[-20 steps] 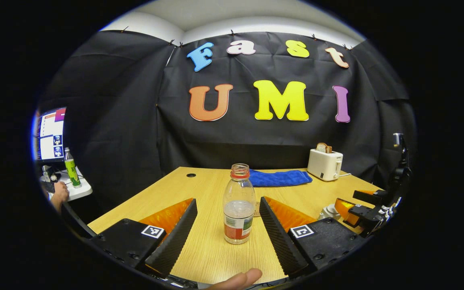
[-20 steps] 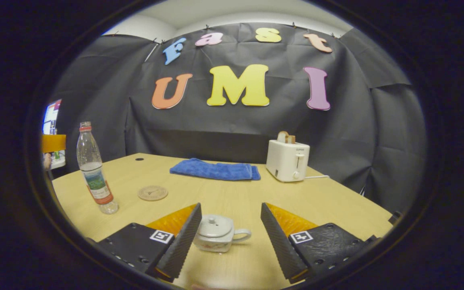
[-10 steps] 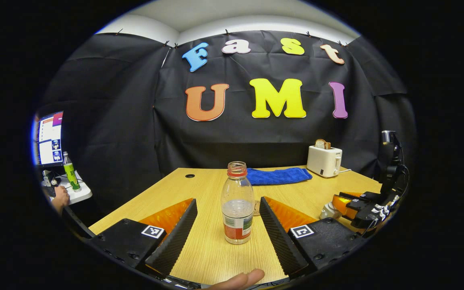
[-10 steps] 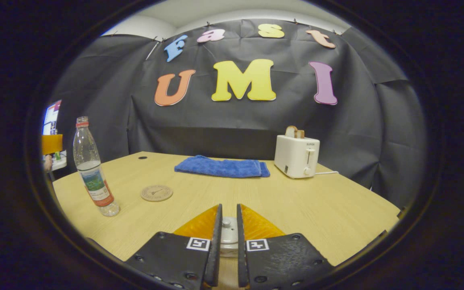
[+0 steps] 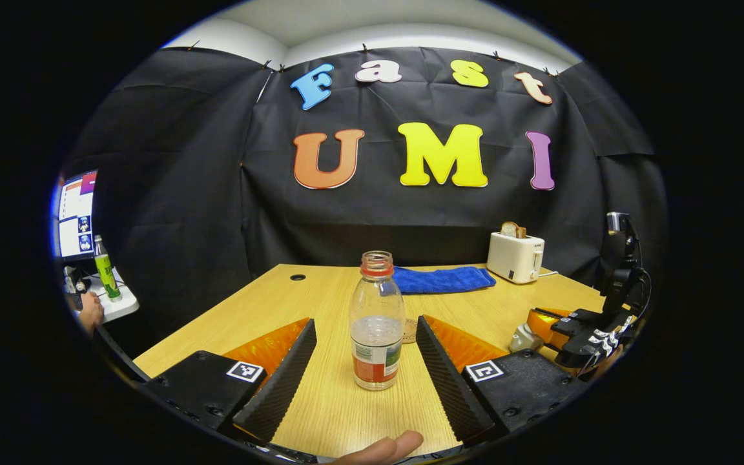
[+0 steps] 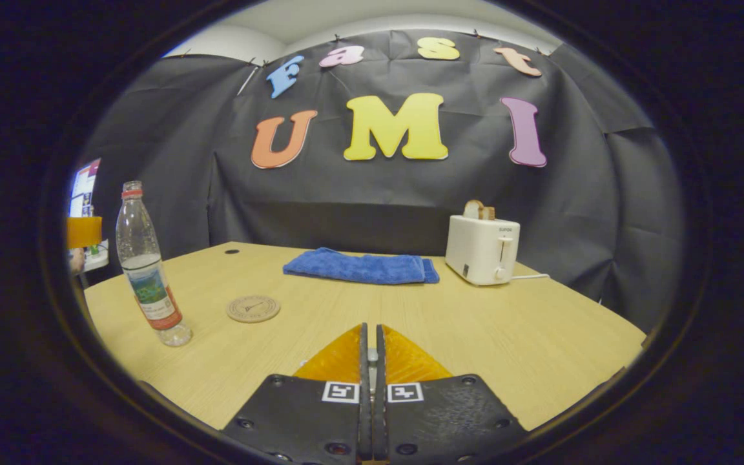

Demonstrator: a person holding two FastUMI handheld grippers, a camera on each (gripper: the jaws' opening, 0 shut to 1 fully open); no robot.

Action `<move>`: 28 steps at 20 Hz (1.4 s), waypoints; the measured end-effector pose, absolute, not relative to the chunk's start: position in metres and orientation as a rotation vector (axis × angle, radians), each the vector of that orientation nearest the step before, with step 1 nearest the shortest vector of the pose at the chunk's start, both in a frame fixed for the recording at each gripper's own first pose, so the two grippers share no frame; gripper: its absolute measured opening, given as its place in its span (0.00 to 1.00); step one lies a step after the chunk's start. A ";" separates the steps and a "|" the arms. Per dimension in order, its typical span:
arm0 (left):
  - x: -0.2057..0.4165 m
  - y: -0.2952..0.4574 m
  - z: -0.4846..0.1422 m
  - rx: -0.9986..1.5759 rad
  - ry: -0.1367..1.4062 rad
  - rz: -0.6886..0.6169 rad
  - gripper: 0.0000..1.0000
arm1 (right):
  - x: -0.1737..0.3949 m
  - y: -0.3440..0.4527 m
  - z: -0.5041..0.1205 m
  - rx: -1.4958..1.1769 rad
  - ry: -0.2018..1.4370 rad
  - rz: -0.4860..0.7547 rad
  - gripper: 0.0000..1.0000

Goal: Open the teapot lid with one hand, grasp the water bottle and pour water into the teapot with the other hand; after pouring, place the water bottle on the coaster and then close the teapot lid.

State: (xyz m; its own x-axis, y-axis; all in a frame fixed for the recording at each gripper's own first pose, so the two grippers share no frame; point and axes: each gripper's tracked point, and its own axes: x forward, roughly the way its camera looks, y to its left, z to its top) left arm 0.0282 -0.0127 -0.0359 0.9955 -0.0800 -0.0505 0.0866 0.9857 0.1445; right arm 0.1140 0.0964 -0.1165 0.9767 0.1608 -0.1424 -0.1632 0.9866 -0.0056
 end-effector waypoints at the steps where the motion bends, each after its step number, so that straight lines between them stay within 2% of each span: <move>1: 0.028 -0.016 -0.037 0.144 0.046 -0.097 0.98 | 0.113 0.098 -0.116 -0.006 0.144 0.167 0.00; 5: 0.033 -0.024 -0.040 0.140 0.034 -0.134 0.98 | 0.107 0.094 -0.095 -0.031 0.086 0.167 0.00; 14: 0.062 -0.022 -0.065 0.205 -0.008 -0.119 0.98 | 0.078 0.063 -0.068 0.003 0.022 0.173 0.00; 18: 0.073 -0.025 -0.064 0.169 -0.053 -0.122 0.97 | 0.079 0.037 -0.054 -0.001 -0.015 0.130 0.00; 25: 0.111 -0.015 -0.071 0.200 -0.044 -0.099 0.98 | 0.082 0.005 -0.041 0.083 -0.016 0.092 0.00; 28: 0.124 -0.021 -0.081 0.207 -0.033 -0.132 0.95 | 0.082 -0.004 -0.037 0.095 -0.022 0.080 0.00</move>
State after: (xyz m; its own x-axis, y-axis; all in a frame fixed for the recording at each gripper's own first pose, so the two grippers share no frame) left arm 0.1239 -0.0208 -0.0813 0.9908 -0.1344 0.0186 0.1277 0.9699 0.2074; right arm 0.0816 -0.0044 -0.0369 0.9966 0.0784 0.0261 -0.0805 0.9923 0.0942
